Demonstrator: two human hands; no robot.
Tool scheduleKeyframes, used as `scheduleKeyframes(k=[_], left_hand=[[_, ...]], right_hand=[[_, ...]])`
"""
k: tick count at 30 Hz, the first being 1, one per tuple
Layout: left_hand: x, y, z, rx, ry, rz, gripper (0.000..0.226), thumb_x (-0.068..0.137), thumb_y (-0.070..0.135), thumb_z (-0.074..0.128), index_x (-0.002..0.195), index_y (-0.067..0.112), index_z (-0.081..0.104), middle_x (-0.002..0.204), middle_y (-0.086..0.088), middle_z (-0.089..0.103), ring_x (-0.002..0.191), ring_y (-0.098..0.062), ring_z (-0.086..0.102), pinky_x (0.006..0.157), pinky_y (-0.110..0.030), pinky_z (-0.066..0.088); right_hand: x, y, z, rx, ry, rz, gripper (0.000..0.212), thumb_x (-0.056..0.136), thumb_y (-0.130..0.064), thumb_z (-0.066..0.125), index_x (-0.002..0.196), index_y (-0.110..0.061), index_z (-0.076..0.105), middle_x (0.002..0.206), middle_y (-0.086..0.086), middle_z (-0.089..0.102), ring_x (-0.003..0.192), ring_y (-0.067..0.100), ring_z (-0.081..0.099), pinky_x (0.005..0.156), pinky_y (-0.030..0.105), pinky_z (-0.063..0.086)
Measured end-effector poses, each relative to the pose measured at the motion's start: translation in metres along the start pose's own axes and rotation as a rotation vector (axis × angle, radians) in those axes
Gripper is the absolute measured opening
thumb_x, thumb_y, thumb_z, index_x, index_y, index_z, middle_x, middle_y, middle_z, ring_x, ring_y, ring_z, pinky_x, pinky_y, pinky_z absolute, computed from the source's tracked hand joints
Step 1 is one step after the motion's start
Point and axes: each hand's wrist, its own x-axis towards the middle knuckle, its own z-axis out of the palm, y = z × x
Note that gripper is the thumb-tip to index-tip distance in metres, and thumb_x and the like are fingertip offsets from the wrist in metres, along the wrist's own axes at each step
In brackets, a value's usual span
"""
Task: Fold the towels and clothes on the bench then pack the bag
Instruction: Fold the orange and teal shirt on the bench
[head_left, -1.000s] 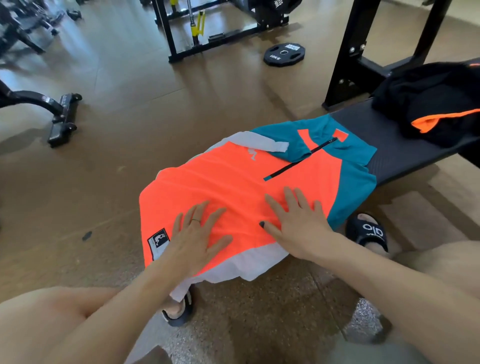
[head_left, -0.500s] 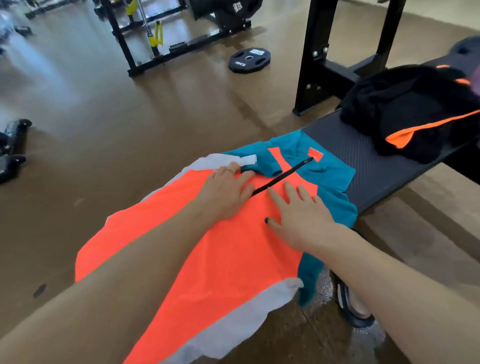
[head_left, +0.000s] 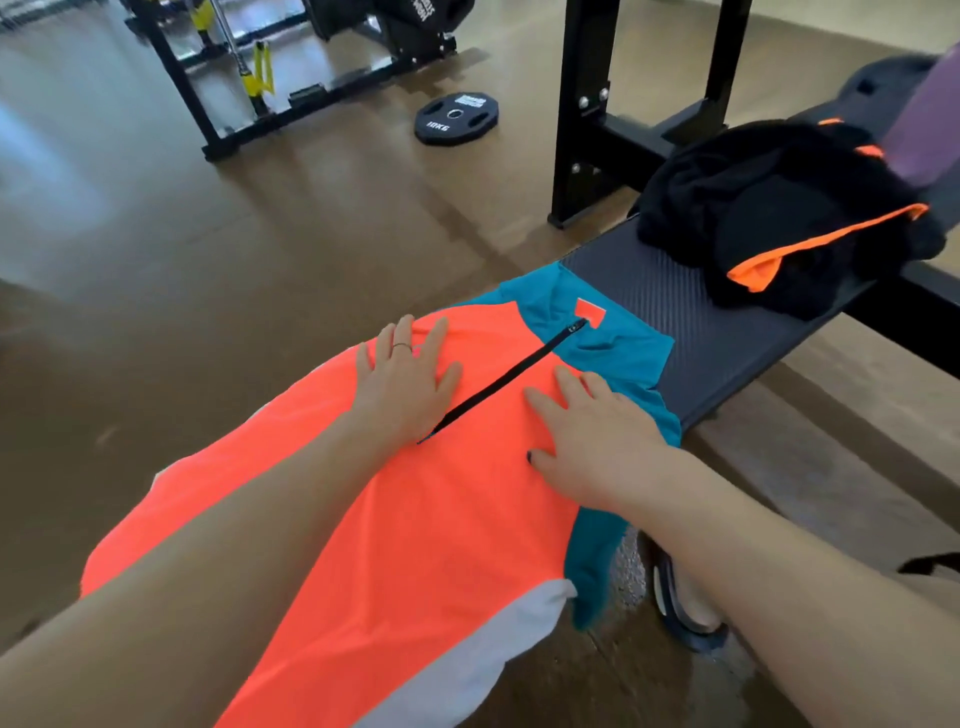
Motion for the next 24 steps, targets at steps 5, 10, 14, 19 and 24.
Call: scheduleKeyframes(k=[5,10,14,19,24], left_hand=[[-0.064,0.036,-0.001,0.009,0.005,0.263,0.089,0.082,0.074,0.008,0.161,0.035,0.011,0.169,-0.010,0.007,0.155,-0.029,0.008,0.124,-0.054,0.009],[-0.143,0.048,0.027,0.037,-0.023,0.371,0.090,0.085,0.082,0.020,0.162,0.037,0.005,0.171,-0.001,-0.004,0.157,-0.025,0.000,0.124,-0.057,0.003],[-0.193,0.030,0.047,0.038,0.028,0.372,0.092,0.087,0.078,0.041,0.160,0.025,0.026,0.168,-0.008,0.017,0.154,-0.030,0.019,0.122,-0.059,0.018],[-0.247,-0.006,0.058,0.133,0.055,0.314,0.098,0.069,0.052,0.076,0.151,0.013,0.039,0.157,-0.019,0.035,0.145,-0.039,0.036,0.115,-0.058,0.023],[-0.276,-0.015,0.067,0.221,0.181,0.230,0.083,0.050,0.032,0.090,0.119,0.008,0.049,0.123,-0.020,0.051,0.110,-0.040,0.049,0.094,-0.052,0.038]], right_hand=[[-0.011,0.034,0.004,0.019,0.029,0.103,0.070,0.100,-0.058,0.038,0.160,-0.031,0.012,0.169,0.007,0.000,0.155,0.030,0.001,0.122,0.053,0.017],[-0.026,0.057,0.021,-0.013,0.063,0.082,0.070,0.101,-0.064,0.022,0.161,-0.035,0.001,0.170,0.001,-0.010,0.156,0.025,-0.009,0.125,0.053,0.007],[-0.035,0.055,0.028,0.009,0.151,0.147,0.074,0.099,-0.068,0.022,0.162,-0.033,0.003,0.170,0.009,-0.006,0.156,0.032,-0.005,0.124,0.054,0.007],[-0.046,0.033,0.032,0.084,0.230,0.183,0.079,0.099,-0.061,0.040,0.161,-0.024,0.006,0.163,0.020,0.012,0.150,0.039,0.013,0.117,0.054,0.027],[-0.061,0.028,0.031,0.368,0.272,0.300,0.078,0.094,-0.049,0.059,0.153,-0.017,0.019,0.138,0.017,0.029,0.130,0.040,0.030,0.100,0.052,0.040]])
